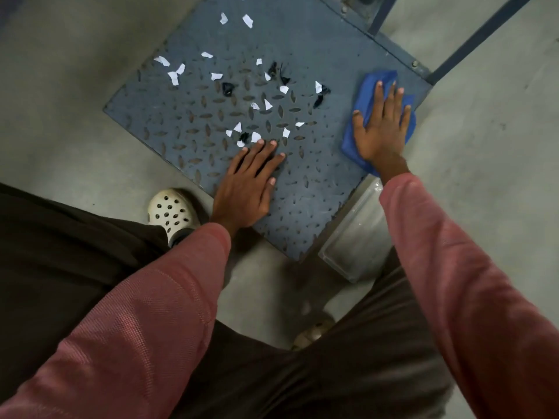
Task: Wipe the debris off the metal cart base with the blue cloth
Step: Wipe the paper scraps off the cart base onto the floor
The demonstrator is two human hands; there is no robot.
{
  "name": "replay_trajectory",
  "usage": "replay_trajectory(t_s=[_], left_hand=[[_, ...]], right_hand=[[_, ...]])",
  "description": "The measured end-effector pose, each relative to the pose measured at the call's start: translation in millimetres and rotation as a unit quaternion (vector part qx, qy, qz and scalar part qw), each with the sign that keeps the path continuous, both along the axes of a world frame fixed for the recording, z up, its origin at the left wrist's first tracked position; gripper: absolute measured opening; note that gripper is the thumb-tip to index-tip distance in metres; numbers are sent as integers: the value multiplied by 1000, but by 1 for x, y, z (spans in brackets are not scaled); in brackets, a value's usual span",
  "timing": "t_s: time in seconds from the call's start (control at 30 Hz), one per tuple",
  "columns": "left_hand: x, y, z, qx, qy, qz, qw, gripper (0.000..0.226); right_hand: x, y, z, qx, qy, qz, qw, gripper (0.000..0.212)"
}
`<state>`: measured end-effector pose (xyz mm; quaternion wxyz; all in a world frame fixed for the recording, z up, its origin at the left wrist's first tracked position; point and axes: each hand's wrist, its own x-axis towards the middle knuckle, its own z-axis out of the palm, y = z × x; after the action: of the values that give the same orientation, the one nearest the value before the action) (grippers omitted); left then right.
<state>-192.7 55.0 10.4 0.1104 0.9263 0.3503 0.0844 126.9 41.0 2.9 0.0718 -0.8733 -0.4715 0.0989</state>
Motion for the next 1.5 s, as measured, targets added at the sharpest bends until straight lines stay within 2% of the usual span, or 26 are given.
replay_trajectory(t_s=[0.07, 0.17, 0.27, 0.4, 0.6, 0.7, 0.83, 0.93, 1.07, 1.13, 1.17, 1.3, 1.4, 1.5], left_hand=[[0, 1, 0, -4, -2, 2, 1000, 55], [1, 0, -1, -7, 2, 2, 1000, 54], [0, 1, -2, -15, -3, 2, 1000, 54], [1, 1, -1, -14, -14, 1, 1000, 53], [2, 0, -1, -3, -6, 6, 1000, 54], [1, -1, -3, -2, -1, 6, 1000, 54], [1, 0, -4, 0, -1, 2, 1000, 54], [0, 1, -4, -2, 2, 3, 1000, 55], [1, 1, -4, -4, -1, 3, 1000, 55], [1, 1, -3, -6, -5, 6, 1000, 55], [1, 1, -3, -10, -5, 6, 1000, 55], [1, 0, -3, -11, -7, 6, 1000, 55], [1, 0, -3, -6, -7, 7, 1000, 55], [1, 1, -4, -3, -4, 4, 1000, 55]], right_hand=[[-28, -14, 1, 4, -13, 26, 1000, 76], [-89, -56, 7, 10, -21, 130, 991, 72], [-149, -117, 16, -2, 25, 252, 967, 71], [-143, -139, 13, 12, 31, 302, 953, 70], [-50, -73, 1, 19, 11, 172, 985, 69], [1, -36, 0, 15, 24, 50, 998, 72], [12, -13, 3, 6, 52, -37, 998, 72], [-38, -34, 0, 31, 28, -7, 999, 69], [-132, -107, 11, 29, 39, 136, 990, 67], [-145, -131, 14, 19, 36, 192, 981, 67], [-138, -133, 12, 21, 24, 186, 982, 66], [-72, -81, 3, 26, 15, 24, 999, 64], [-22, -38, 5, 18, 39, -34, 998, 70], [-32, -20, 7, 28, 59, -121, 990, 71]])
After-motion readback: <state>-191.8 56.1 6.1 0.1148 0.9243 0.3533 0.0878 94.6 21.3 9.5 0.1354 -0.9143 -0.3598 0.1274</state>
